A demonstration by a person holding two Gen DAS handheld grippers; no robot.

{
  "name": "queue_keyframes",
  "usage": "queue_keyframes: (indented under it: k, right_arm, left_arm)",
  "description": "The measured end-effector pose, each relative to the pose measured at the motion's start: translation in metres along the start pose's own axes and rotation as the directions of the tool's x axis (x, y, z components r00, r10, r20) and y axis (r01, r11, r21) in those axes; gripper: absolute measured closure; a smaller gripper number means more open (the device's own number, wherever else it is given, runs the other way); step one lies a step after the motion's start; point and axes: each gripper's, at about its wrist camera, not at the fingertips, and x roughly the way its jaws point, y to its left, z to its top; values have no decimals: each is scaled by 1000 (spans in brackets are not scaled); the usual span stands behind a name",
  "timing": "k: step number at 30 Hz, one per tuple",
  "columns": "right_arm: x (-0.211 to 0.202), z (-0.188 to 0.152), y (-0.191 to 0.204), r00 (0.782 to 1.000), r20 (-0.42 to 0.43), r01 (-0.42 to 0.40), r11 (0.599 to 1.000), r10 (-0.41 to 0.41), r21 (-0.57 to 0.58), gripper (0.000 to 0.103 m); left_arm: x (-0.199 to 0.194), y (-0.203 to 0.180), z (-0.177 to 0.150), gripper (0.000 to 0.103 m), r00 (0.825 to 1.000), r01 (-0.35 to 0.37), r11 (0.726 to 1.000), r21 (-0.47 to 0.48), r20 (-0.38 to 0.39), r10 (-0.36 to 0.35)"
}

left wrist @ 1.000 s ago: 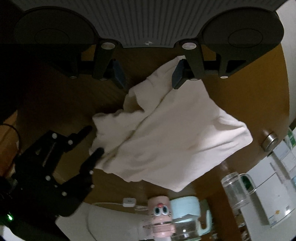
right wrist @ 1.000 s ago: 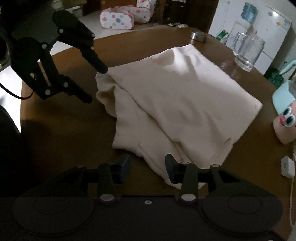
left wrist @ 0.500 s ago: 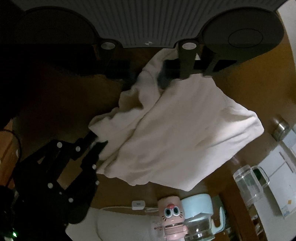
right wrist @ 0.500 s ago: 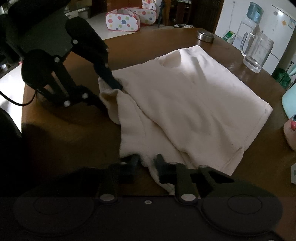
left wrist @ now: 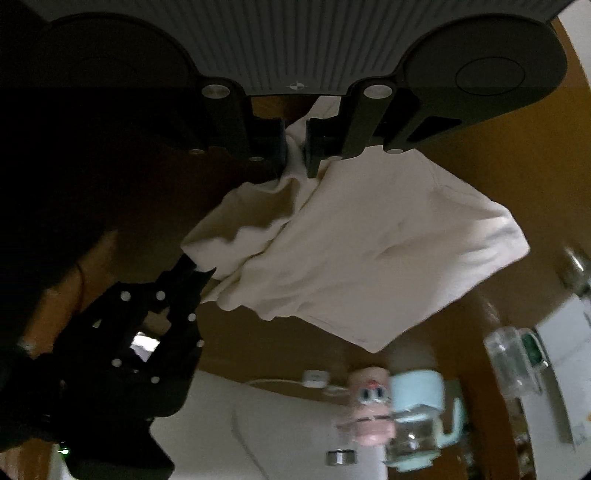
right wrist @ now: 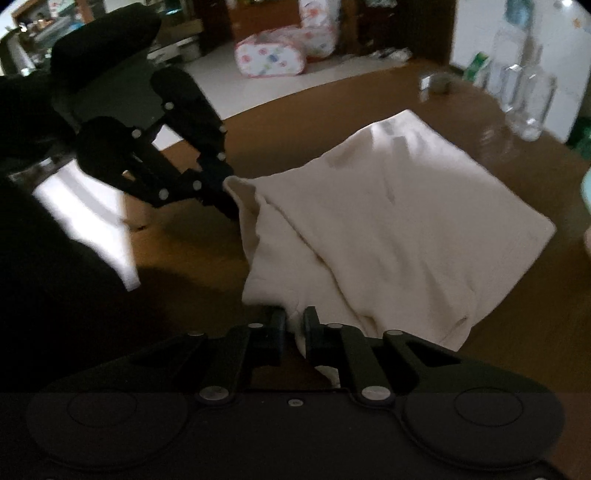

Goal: Fold clothes

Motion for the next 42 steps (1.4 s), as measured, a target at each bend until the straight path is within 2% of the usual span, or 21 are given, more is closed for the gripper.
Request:
queue_keyframes:
  k: [2, 5, 10, 15, 17, 20, 22, 25, 30, 34, 37, 42]
  right_arm:
    - [-8, -4, 8, 999, -27, -46, 999, 46, 13, 92]
    - [-17, -4, 7, 997, -34, -68, 997, 69, 46, 92]
    - [-27, 16, -17, 998, 48, -45, 993, 41, 105, 93]
    - [-32, 53, -66, 988, 140, 50, 988, -71, 146, 93]
    - [-25, 64, -89, 980, 155, 94, 980, -122, 175, 93]
    - [-14, 79, -119, 968, 167, 150, 964, -189, 219, 93]
    - [6, 85, -142, 954, 153, 215, 943, -259, 252, 93]
    - [32, 78, -159, 944, 124, 259, 921, -305, 291, 93]
    - [65, 62, -176, 939, 72, 283, 876, -335, 392, 93]
    - [59, 54, -179, 926, 101, 278, 839, -363, 468, 87]
    - [46, 48, -178, 909, 122, 287, 810, -399, 511, 86]
    - [31, 41, -160, 906, 177, 242, 814, -384, 528, 86]
  left_arm:
    - [-7, -6, -4, 93, 999, 36, 999, -36, -11, -36]
    - [-10, -6, -5, 93, 999, 29, 995, -97, -18, -31]
    - [-8, 35, 21, 94, 997, -41, 970, -239, 51, 54]
    - [11, 78, 65, 94, 981, -126, 954, -274, 110, 162]
    - [21, 91, 77, 94, 977, -138, 948, -287, 117, 177]
    - [51, 126, 97, 94, 972, -151, 924, -351, 118, 204]
    - [66, 140, 102, 94, 970, -168, 913, -371, 103, 220]
    - [89, 157, 106, 94, 971, -179, 894, -410, 75, 229]
    - [111, 168, 101, 92, 972, -195, 885, -423, 40, 233]
    - [110, 173, 94, 82, 965, -219, 861, -458, 29, 261]
    - [102, 177, 92, 79, 961, -222, 845, -487, 35, 273]
    - [86, 168, 93, 72, 949, -249, 834, -492, 48, 311]
